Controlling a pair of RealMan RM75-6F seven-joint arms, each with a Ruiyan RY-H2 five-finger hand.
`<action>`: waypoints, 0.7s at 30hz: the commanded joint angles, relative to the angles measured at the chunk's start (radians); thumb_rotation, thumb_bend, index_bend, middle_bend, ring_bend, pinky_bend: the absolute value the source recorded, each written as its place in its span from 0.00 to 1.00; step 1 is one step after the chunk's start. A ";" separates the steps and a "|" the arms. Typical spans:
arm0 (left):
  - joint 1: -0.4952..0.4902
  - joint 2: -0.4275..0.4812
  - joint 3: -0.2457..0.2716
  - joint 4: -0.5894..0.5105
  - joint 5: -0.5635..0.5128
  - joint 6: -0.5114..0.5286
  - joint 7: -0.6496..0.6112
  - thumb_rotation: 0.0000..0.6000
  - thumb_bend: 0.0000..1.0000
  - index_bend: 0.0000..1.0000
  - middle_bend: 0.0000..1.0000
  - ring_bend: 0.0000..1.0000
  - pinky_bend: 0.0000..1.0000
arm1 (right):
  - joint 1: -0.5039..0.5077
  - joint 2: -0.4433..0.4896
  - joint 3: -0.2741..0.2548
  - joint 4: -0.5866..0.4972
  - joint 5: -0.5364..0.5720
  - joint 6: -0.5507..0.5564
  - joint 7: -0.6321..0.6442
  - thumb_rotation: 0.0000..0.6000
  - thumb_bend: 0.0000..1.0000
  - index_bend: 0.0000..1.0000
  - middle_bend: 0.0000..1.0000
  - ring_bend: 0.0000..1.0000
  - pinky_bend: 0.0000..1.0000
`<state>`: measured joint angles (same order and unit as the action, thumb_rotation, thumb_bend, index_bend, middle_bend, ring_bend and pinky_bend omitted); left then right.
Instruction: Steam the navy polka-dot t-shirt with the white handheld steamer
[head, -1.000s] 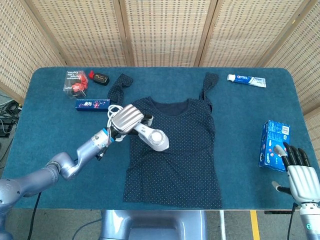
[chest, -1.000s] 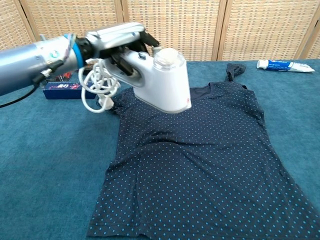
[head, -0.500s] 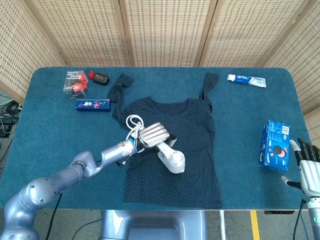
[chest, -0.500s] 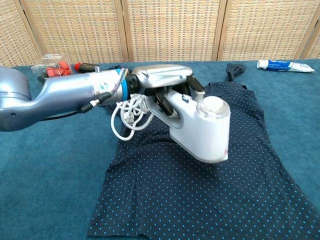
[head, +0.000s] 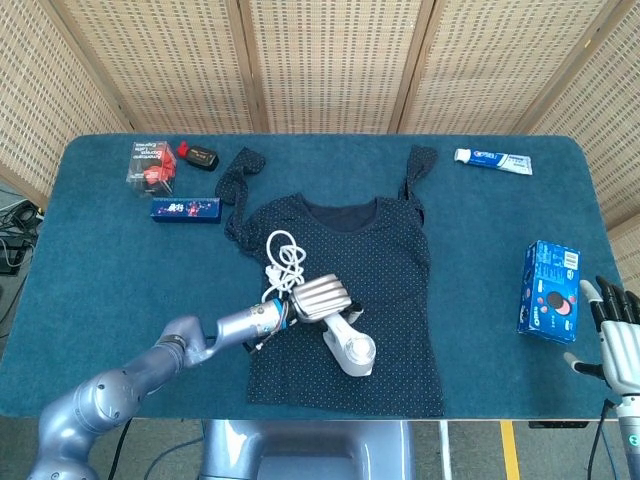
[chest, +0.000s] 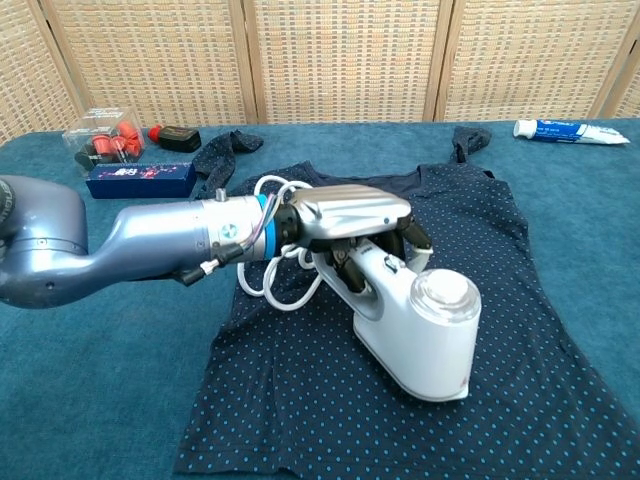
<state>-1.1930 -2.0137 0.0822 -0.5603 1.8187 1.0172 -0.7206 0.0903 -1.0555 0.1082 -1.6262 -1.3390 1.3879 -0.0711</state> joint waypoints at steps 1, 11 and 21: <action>0.008 -0.024 0.020 0.027 0.010 0.014 0.001 1.00 0.66 1.00 0.91 0.83 1.00 | 0.000 0.001 0.000 0.000 0.001 0.000 0.002 1.00 0.00 0.04 0.00 0.00 0.00; 0.031 -0.059 0.062 0.094 0.023 0.041 -0.004 1.00 0.68 1.00 0.92 0.83 1.00 | -0.001 0.006 -0.002 -0.006 -0.003 0.002 0.005 1.00 0.00 0.04 0.00 0.00 0.00; 0.048 -0.038 0.080 0.120 0.017 0.042 0.024 1.00 0.68 1.00 0.92 0.83 1.00 | -0.002 0.009 -0.005 -0.014 -0.012 0.006 0.007 1.00 0.00 0.04 0.00 0.00 0.00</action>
<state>-1.1464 -2.0544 0.1609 -0.4423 1.8379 1.0599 -0.6981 0.0880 -1.0470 0.1029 -1.6398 -1.3506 1.3936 -0.0643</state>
